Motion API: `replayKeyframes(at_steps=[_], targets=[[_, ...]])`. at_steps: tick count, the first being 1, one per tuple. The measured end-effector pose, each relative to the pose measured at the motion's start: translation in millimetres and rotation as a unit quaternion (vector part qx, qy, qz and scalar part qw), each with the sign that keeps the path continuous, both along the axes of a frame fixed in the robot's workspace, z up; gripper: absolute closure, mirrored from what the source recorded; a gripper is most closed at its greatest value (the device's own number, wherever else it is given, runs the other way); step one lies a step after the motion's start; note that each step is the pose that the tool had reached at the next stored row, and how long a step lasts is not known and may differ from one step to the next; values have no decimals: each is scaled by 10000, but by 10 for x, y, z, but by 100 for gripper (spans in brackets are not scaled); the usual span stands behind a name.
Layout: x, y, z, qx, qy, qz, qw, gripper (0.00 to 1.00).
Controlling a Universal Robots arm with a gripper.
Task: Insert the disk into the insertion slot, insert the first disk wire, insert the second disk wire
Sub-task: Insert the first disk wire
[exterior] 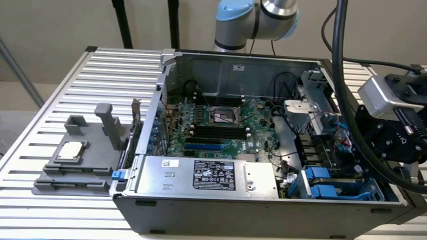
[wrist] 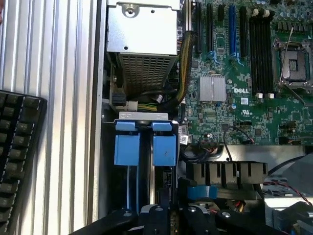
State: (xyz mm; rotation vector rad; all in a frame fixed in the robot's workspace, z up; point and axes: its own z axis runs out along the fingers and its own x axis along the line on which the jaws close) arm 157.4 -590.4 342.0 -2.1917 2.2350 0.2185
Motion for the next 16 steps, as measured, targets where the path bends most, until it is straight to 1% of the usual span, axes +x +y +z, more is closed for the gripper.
replayKeyframes(at_steps=[4,6,9,16], targets=[[4,6,-6,-57,0,-55,10000,84],[4,8,-11,-72,-1,-59,10000,84],[5,12,-14,-86,0,-62,9999,84],[5,18,-17,-89,0,-89,9999,84]])
